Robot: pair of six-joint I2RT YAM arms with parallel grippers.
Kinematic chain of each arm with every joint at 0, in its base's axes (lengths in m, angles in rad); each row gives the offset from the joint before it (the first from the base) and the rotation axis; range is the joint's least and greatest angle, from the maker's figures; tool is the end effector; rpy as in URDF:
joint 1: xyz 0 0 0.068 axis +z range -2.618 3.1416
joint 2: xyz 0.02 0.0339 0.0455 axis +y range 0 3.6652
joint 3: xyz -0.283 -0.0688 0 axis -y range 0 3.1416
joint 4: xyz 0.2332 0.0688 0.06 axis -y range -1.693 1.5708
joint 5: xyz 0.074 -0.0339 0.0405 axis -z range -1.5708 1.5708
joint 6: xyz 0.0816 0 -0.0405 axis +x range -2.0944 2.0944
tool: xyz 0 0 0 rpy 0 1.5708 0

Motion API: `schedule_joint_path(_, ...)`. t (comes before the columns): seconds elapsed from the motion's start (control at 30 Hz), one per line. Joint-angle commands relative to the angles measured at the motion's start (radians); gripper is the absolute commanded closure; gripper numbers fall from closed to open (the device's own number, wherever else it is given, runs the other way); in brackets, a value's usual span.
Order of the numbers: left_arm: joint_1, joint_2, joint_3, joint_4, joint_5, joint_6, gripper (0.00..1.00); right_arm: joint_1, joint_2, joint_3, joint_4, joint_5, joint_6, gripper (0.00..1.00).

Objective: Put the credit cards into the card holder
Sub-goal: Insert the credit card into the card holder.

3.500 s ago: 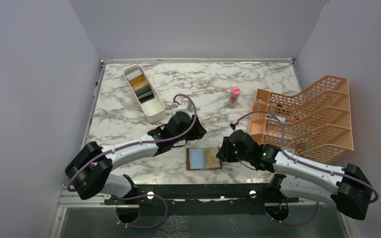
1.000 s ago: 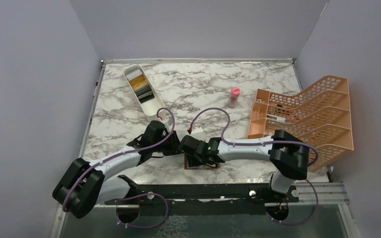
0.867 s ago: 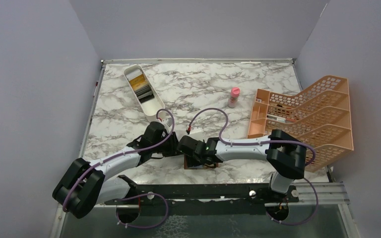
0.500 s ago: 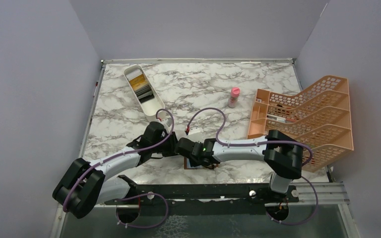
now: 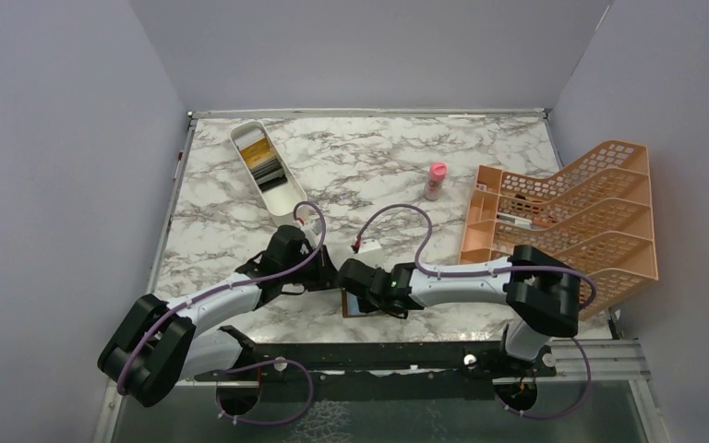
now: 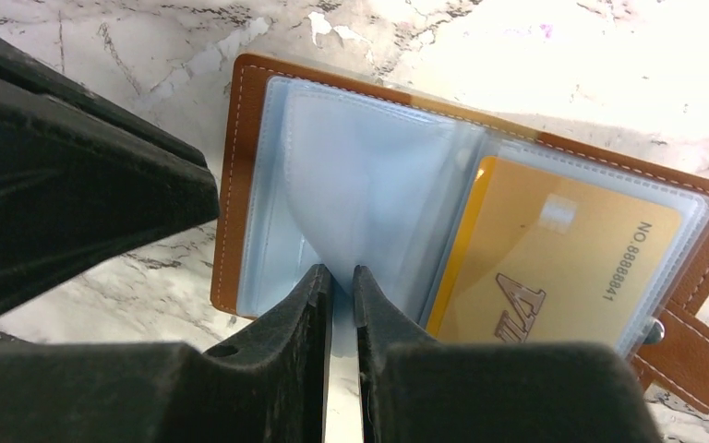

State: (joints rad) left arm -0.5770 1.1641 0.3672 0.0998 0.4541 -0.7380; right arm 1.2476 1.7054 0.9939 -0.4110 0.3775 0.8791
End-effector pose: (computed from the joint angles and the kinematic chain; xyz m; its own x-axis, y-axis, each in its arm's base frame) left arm 0.1706 -0.1538 0.1540 -0.9175 -0.1242 -0.3777 0.2092 0.6571 -0.7242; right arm 0.1361 0.3116 0.1521 -0.8224 -0.2010 -0.5323 -0.3094 0.9431 0.1219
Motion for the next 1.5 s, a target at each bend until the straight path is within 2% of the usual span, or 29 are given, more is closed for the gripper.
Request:
schedule_joint_path(0.0, 0.003, 0.003, 0.001, 0.053, 0.043, -0.004, 0.89, 0.004, -0.076, -0.075, 0.108, -0.01, 0.007, 0.8)
schedule_joint_path(0.23, 0.0, 0.041, -0.003, 0.087, 0.049, -0.021, 0.9, 0.002, -0.124, -0.132, 0.166, -0.009, 0.016, 0.75)
schedule_joint_path(0.4, -0.001, 0.042, -0.001, 0.093, 0.04, -0.029, 0.9, -0.019, -0.151, -0.179, 0.219, -0.042, 0.025, 0.83)
schedule_joint_path(0.63, -0.01, 0.082, 0.006, 0.098, 0.024, -0.039, 0.89, -0.03, -0.212, -0.245, 0.292, -0.051, 0.036, 0.84)
schedule_joint_path(1.13, -0.066, 0.179, 0.062, 0.173, 0.013, -0.076, 0.89, -0.036, -0.238, -0.262, 0.295, -0.065, 0.028, 0.81)
schedule_joint_path(1.33, -0.102, 0.198, 0.091, 0.17, -0.002, -0.086, 0.89, -0.037, -0.24, -0.269, 0.286, -0.06, 0.027, 0.8)
schedule_joint_path(1.47, -0.119, 0.179, 0.116, 0.112, -0.06, -0.075, 0.89, -0.039, -0.256, -0.282, 0.28, -0.051, 0.029, 0.8)
